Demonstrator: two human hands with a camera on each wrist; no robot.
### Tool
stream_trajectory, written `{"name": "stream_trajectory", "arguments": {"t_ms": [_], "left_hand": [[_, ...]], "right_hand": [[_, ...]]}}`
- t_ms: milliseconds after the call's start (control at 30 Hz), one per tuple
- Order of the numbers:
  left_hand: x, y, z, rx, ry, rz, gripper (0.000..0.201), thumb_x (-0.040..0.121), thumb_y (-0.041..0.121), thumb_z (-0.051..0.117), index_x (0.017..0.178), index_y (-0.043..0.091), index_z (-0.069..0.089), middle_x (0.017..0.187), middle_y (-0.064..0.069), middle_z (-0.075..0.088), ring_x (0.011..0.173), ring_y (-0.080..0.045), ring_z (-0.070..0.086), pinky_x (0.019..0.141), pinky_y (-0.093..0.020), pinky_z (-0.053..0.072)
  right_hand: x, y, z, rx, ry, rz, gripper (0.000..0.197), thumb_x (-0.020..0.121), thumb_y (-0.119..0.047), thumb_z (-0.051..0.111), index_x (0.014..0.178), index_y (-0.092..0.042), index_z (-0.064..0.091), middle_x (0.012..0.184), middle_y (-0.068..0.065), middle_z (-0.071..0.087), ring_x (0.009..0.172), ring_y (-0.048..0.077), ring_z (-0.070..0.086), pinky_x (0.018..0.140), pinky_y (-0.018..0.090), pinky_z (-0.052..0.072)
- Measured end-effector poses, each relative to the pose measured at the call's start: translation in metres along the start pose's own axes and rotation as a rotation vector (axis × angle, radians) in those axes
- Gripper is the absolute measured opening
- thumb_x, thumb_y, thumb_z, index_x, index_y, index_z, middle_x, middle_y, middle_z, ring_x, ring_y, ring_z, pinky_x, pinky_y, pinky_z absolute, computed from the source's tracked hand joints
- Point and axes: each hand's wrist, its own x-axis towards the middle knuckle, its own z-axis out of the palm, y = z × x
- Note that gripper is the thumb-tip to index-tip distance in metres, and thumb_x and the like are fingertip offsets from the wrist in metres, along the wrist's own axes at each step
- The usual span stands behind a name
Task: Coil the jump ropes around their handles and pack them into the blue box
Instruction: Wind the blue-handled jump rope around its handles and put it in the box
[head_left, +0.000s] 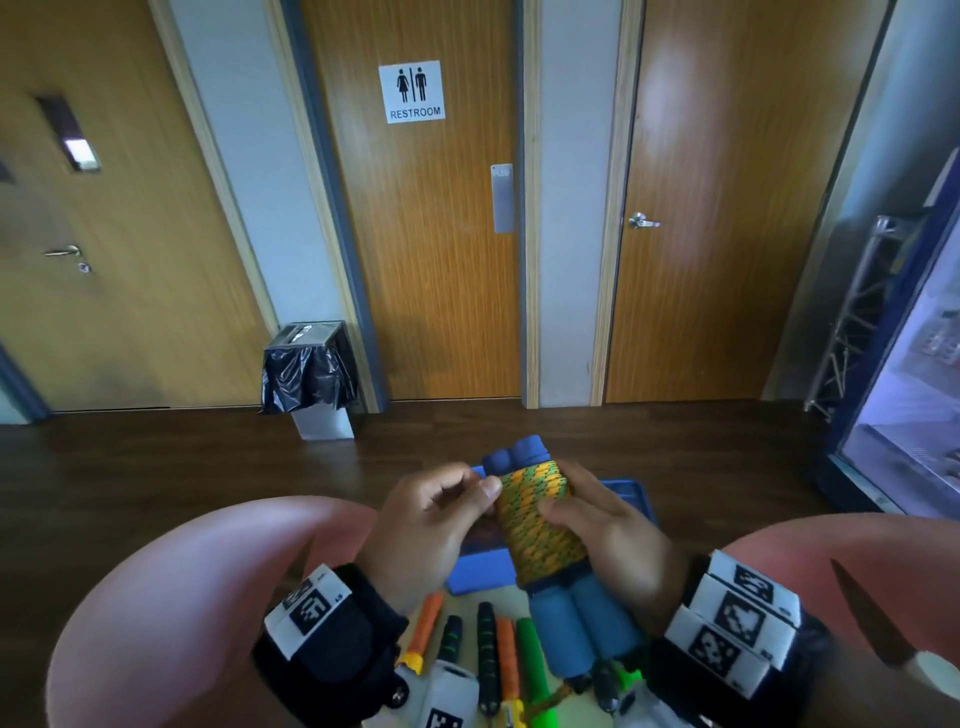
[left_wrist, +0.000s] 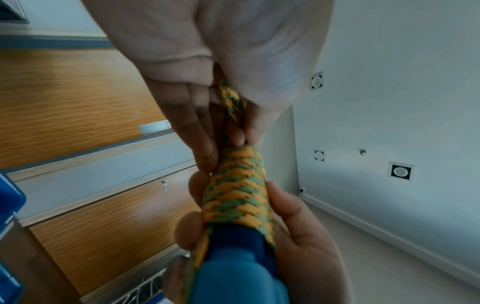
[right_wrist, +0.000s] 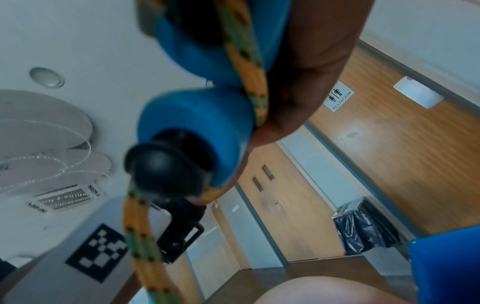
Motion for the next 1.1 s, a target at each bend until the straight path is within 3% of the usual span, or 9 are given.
{"name": "stream_trajectory", "arguments": {"t_ms": [100,233,333,467,567,667,767,933,1100], "left_hand": [[-0.003,0.000,-0.032,-0.058,-0.007,0.003,0.025,0.083,0.029,0.066,0.061,0.018,0.065,0.063,-0.001,0.061,0.064,-0.015,0.061,0.063,-0.027,0.053],[-0.008,0.001,-0.064,-0.256,-0.024,-0.022,0.022,0.078,0.026,0.068,0.058,0.018,0.066,0.058,-0.007,0.059,0.052,-0.016,0.059,0.053,-0.023,0.049],[-0.009,0.000,-0.082,-0.407,-0.089,-0.042,0.029,0.075,0.037,0.071,0.061,0.014,0.060,0.060,-0.013,0.052,0.049,-0.023,0.053,0.052,-0.030,0.045],[-0.013,0.000,-0.090,-0.665,-0.241,-0.056,0.046,0.082,0.043,0.074,0.091,0.000,0.059,0.065,-0.008,0.055,0.061,-0.022,0.055,0.058,-0.031,0.051],[-0.015,0.003,-0.100,-0.709,-0.247,-0.093,0.076,0.081,0.042,0.076,0.112,-0.021,0.045,0.082,-0.021,0.051,0.082,-0.030,0.052,0.080,-0.043,0.044],[-0.015,0.004,-0.111,-0.698,-0.241,-0.083,0.066,0.085,0.038,0.073,0.094,-0.019,0.042,0.087,-0.025,0.046,0.079,-0.028,0.051,0.078,-0.043,0.043],[-0.018,0.008,-0.114,-0.655,-0.269,-0.027,0.042,0.088,0.042,0.068,0.072,0.007,0.050,0.060,-0.014,0.052,0.058,-0.023,0.051,0.062,-0.036,0.046],[-0.018,0.011,-0.118,-0.601,-0.160,-0.054,0.040,0.078,0.045,0.074,0.065,0.015,0.050,0.055,-0.009,0.043,0.046,-0.020,0.046,0.045,-0.026,0.043],[-0.013,0.006,-0.135,-0.270,-0.071,0.036,0.040,0.076,0.043,0.075,0.057,0.015,0.054,0.064,-0.012,0.048,0.065,-0.024,0.047,0.064,-0.037,0.040]], "right_hand": [[0.011,0.000,0.027,0.182,-0.029,0.057,0.028,0.078,-0.016,0.062,0.104,-0.021,0.069,0.089,0.005,0.077,0.082,0.020,0.074,0.072,0.032,0.056],[0.014,-0.012,0.068,0.473,-0.147,0.158,0.058,0.068,-0.008,0.060,0.125,-0.002,0.054,0.087,0.028,0.069,0.067,0.039,0.069,0.055,0.042,0.058],[0.008,-0.020,0.095,0.586,-0.250,0.194,0.059,0.081,-0.018,0.060,0.132,0.009,0.045,0.086,0.034,0.063,0.059,0.039,0.066,0.051,0.041,0.057],[0.010,-0.017,0.116,0.591,-0.307,0.174,0.049,0.088,-0.037,0.059,0.108,0.008,0.067,0.085,0.031,0.064,0.059,0.036,0.066,0.056,0.038,0.057],[0.012,-0.014,0.127,0.531,-0.309,0.156,0.051,0.083,-0.048,0.058,0.096,-0.001,0.075,0.086,0.025,0.068,0.062,0.034,0.069,0.059,0.036,0.058],[0.013,-0.012,0.136,0.541,-0.341,0.131,0.056,0.072,-0.055,0.077,0.094,-0.003,0.076,0.085,0.021,0.070,0.061,0.029,0.070,0.056,0.033,0.057],[0.014,-0.011,0.144,0.578,-0.344,0.110,0.070,0.054,-0.060,0.088,0.091,-0.002,0.076,0.079,0.019,0.069,0.054,0.025,0.068,0.049,0.029,0.056],[0.019,-0.016,0.152,0.504,-0.265,0.212,0.057,0.079,-0.058,0.067,0.090,-0.002,0.073,0.081,0.022,0.066,0.056,0.031,0.067,0.050,0.030,0.055],[0.021,-0.018,0.151,0.046,-0.202,0.144,0.075,0.057,-0.037,0.092,0.118,-0.005,0.063,0.098,0.012,0.073,0.086,0.027,0.072,0.073,0.035,0.058]]}}
